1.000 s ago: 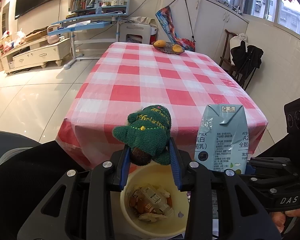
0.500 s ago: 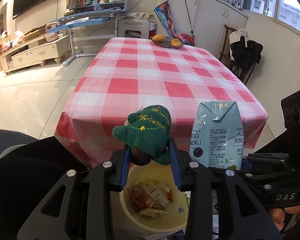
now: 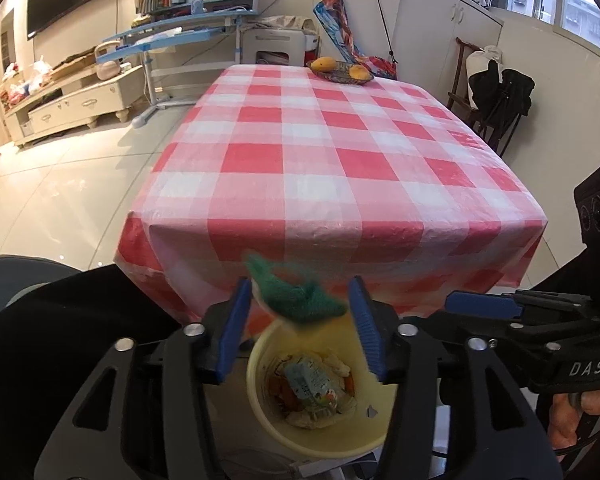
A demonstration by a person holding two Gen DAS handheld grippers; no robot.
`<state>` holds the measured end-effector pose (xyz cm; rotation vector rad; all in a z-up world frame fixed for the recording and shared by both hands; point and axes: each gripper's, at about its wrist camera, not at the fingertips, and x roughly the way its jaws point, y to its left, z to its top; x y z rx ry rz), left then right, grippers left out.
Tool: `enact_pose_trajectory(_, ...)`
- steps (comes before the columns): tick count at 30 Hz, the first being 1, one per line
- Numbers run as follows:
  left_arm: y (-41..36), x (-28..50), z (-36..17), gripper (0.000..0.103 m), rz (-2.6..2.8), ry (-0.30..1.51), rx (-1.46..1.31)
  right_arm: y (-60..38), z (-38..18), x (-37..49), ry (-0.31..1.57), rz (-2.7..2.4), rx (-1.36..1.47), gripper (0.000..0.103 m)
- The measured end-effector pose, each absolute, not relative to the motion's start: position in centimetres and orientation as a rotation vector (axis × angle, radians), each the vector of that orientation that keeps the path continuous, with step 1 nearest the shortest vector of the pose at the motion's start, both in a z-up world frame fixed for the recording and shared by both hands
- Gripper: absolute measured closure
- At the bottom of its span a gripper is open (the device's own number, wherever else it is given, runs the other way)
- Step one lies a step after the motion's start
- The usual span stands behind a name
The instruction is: Collect trash
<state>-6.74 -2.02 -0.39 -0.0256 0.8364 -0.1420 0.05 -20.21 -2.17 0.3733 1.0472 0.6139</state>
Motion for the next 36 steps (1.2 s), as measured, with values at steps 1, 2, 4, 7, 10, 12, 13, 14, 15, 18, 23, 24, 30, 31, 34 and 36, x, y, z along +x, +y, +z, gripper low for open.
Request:
enact_pose_trajectory(1,-2.0,-6.8,-0.2,0.046,-0.134,0.824,-0.023,-20.4,-2.1,0.0,1.042,0.603,0.369,0.048)
enact_pose_trajectory(2,-2.0,-6.9,-0.1,0.041,-0.124,0.81,-0.02,-20.4,-2.0,0.0,1.035,0.591,0.361,0.045)
enact_pose_trajectory(4,-1.9,-7.0,0.3,0.031,-0.097,0.777,-0.012,-20.6,-1.6,-0.3,1.011,0.561,0.335,0.04)
enact_pose_trajectory(7,-1.7,-7.3,0.9,0.02,-0.064,0.73,0.0,-20.5,-0.8,-0.6,0.972,0.514,0.28,0.035)
enact_pose_trajectory(10,-1.7,-7.3,1.2,0.016,-0.054,0.707,0.004,-20.7,-0.1,-1.0,0.926,0.472,0.226,0.031)
enact_pose_trajectory(12,-1.7,-7.2,1.4,0.015,-0.049,0.7,0.006,-20.8,0.2,-1.2,0.904,0.451,0.2,0.028)
enact_pose_trajectory(13,-1.7,-7.2,1.4,0.014,-0.048,0.697,0.007,-20.9,0.4,-1.4,0.889,0.434,0.184,0.027)
enact_pose_trajectory(14,-1.8,-7.1,1.5,0.013,-0.047,0.694,0.008,-21.1,0.6,-1.5,0.876,0.418,0.171,0.026)
enact_pose_trajectory(15,-1.8,-7.1,1.6,0.013,-0.046,0.691,0.011,-21.2,0.8,-1.6,0.862,0.402,0.161,0.024)
enact_pose_trajectory(18,-2.1,-7.2,2.0,0.01,-0.042,0.672,0.015,-21.6,1.7,-1.8,0.822,0.357,0.139,0.019)
enact_pose_trajectory(23,-2.6,-6.9,2.8,0.008,-0.028,0.628,0.018,-22.6,3.0,-2.3,0.74,0.248,0.093,0.012)
enact_pose_trajectory(24,-2.7,-6.8,2.9,0.008,-0.028,0.625,0.017,-23.0,3.2,-2.4,0.725,0.225,0.089,0.011)
enact_pose_trajectory(30,-3.4,-6.4,3.8,0.007,-0.026,0.597,0.006,-24.2,3.6,-2.6,0.686,0.16,0.093,0.01)
enact_pose_trajectory(31,-3.5,-6.3,3.9,0.007,-0.027,0.594,0.006,-24.3,3.6,-2.6,0.68,0.153,0.093,0.01)
enact_pose_trajectory(34,-3.9,-6.2,4.2,0.007,-0.034,0.588,0.002,-24.5,3.7,-2.8,0.663,0.138,0.084,0.01)
enact_pose_trajectory(36,-4.2,-6.1,4.4,0.007,-0.039,0.581,0.003,-24.6,3.8,-3.0,0.647,0.128,0.072,0.009)
